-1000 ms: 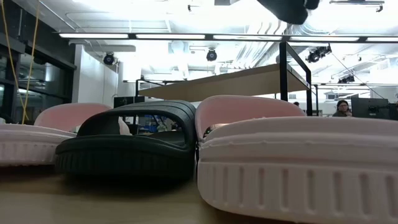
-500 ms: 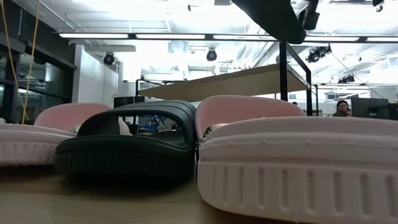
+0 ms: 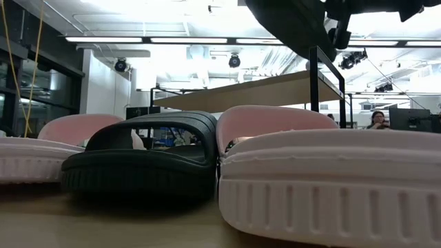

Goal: Pick and place slides into the shelf
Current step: Put the right black slide on the shelf

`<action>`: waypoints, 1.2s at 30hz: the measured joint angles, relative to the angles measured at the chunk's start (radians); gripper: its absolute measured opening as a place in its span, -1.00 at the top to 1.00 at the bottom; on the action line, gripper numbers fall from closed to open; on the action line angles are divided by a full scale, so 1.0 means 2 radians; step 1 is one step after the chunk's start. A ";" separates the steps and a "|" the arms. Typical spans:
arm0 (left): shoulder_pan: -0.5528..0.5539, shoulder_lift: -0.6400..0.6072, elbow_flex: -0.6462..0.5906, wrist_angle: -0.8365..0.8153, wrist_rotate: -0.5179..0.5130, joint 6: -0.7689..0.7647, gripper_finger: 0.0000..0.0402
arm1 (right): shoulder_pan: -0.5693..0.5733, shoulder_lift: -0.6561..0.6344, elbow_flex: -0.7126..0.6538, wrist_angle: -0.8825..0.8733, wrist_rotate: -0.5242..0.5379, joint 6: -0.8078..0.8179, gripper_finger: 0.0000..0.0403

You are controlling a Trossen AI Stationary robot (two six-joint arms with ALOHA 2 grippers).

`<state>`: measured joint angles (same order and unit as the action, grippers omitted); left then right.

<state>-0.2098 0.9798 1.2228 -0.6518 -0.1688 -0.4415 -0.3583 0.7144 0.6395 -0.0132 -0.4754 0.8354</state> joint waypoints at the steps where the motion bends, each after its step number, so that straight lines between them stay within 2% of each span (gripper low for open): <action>1: 0.000 0.000 0.000 0.000 0.000 -0.002 1.00 | -0.004 0.002 0.000 0.000 -0.003 -0.002 1.00; 17: 0.000 0.000 0.000 0.000 0.000 -0.005 1.00 | -0.011 0.070 0.000 -0.005 -0.053 -0.014 1.00; 29: 0.000 0.000 0.000 0.000 0.000 -0.007 1.00 | -0.011 0.071 0.000 -0.066 -0.062 -0.014 1.00; 36: 0.000 0.000 0.000 0.000 0.000 -0.007 1.00 | -0.011 0.071 0.000 -0.063 -0.055 -0.016 1.00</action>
<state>-0.2098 0.9798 1.2228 -0.6521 -0.1688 -0.4549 -0.3794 0.8558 0.6395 -0.1396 -0.5847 0.8024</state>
